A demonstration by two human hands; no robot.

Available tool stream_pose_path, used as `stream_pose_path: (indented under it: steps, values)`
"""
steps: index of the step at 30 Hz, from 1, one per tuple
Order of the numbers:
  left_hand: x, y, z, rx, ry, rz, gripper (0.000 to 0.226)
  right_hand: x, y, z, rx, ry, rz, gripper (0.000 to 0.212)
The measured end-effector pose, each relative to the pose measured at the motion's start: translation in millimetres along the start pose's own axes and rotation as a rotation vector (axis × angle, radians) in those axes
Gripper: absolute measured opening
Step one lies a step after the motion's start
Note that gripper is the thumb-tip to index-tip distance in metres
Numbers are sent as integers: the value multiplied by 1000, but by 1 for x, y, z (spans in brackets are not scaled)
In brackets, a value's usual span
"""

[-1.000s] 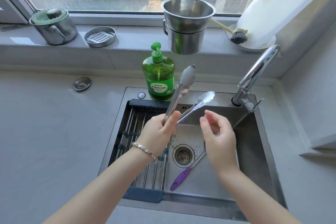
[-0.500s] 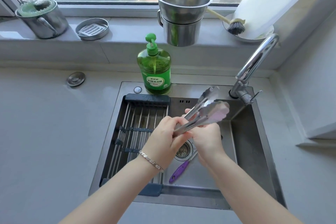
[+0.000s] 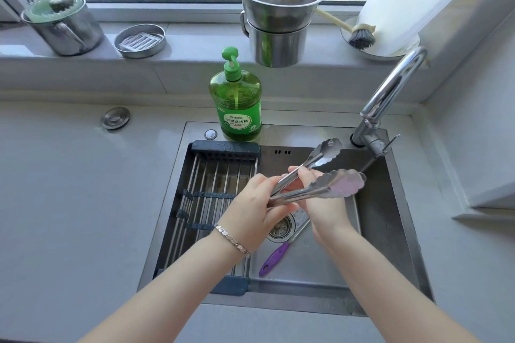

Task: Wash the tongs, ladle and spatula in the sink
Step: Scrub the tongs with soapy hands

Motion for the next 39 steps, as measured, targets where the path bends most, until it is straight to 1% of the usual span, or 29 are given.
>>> stream_pose_path:
  steps: [3, 6, 9, 12, 14, 15, 17, 20, 23, 25, 26, 27, 28, 29, 30, 31, 32, 33, 34, 35, 36, 39]
  values:
    - [1, -1, -1, 0, -6, -23, 76, 1, -3, -2, -6, 13, 11, 18]
    - [3, 0, -1, 18, 5, -22, 78, 3, -9, -5, 5, 55, 26, 21]
    - [4, 1, -2, 33, 22, 3, 78, 4, -14, -7, 71, 143, 154, 25]
    - [4, 2, -4, 40, 36, 33, 81, 1, -10, -3, 172, 121, 114, 29]
    - [4, 3, -4, 42, 42, 40, 91, 0, -7, -1, 232, 90, 93, 27]
    - [4, 3, -4, 37, 39, 42, 91, 0, -6, -1, 246, 80, 99, 25]
    - [3, 3, -2, 23, 19, 50, 82, -2, -5, 0, 224, 72, 84, 22]
    - [4, 2, 0, 14, 21, 74, 82, -2, -3, 0, 193, 40, 35, 20]
    - [3, 4, 1, -3, 53, 109, 80, -2, -2, 0, 246, 41, 118, 15]
    - [-2, 11, 1, -38, 56, 116, 64, -7, 5, 1, 269, 103, 221, 14]
    - [-5, 15, 1, -51, 57, 123, 53, -10, 10, 1, 275, 126, 210, 16]
    - [-8, 18, 1, -57, 64, 122, 44, -14, 13, 1, 256, 118, 103, 14]
    - [-11, 21, 2, -59, 73, 107, 38, -21, 17, 2, 201, 77, -92, 15]
    - [-14, 23, 2, -73, 84, 78, 30, -29, 20, 4, 87, 5, -343, 29]
    - [-18, 24, 3, -98, 88, 29, 26, -34, 26, 4, -98, -53, -599, 41]
    - [-21, 25, 4, -128, 77, -32, 34, -37, 34, 3, -355, -59, -810, 44]
    - [-23, 25, 5, -153, 58, -88, 50, -38, 36, 4, -576, 4, -974, 42]
    - [-25, 26, 6, -176, 45, -124, 67, -40, 35, 6, -727, 105, -1091, 39]
    - [-27, 26, 7, -187, 42, -140, 78, -43, 31, 9, -810, 214, -1156, 36]
    - [-28, 26, 8, -185, 45, -142, 84, -44, 27, 12, -832, 311, -1190, 33]
    - [-28, 26, 9, -176, 53, -142, 85, -43, 26, 14, -843, 372, -1202, 31]
    - [-26, 25, 10, -144, 99, -161, 83, -37, 28, 14, -898, 438, -1172, 28]
Point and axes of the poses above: each hand's wrist, its own z-axis towards the middle knuckle, its own x-axis out of the palm, y = z × x, the point moved 3 cm from there along z, towards the middle knuckle
